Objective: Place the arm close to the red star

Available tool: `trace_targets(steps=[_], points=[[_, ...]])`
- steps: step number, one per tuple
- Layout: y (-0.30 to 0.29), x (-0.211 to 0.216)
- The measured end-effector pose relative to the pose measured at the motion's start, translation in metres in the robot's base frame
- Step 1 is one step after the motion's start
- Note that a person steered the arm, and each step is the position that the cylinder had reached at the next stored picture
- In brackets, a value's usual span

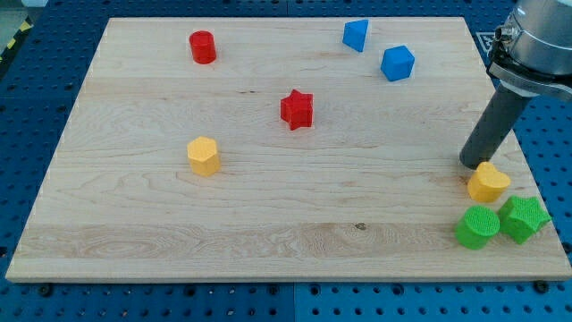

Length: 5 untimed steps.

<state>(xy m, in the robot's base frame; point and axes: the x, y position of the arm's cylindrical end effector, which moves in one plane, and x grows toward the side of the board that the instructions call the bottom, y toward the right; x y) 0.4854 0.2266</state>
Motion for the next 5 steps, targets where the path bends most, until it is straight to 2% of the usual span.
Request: trace_targets(steps=[5], points=[[0.0124,0.0052]])
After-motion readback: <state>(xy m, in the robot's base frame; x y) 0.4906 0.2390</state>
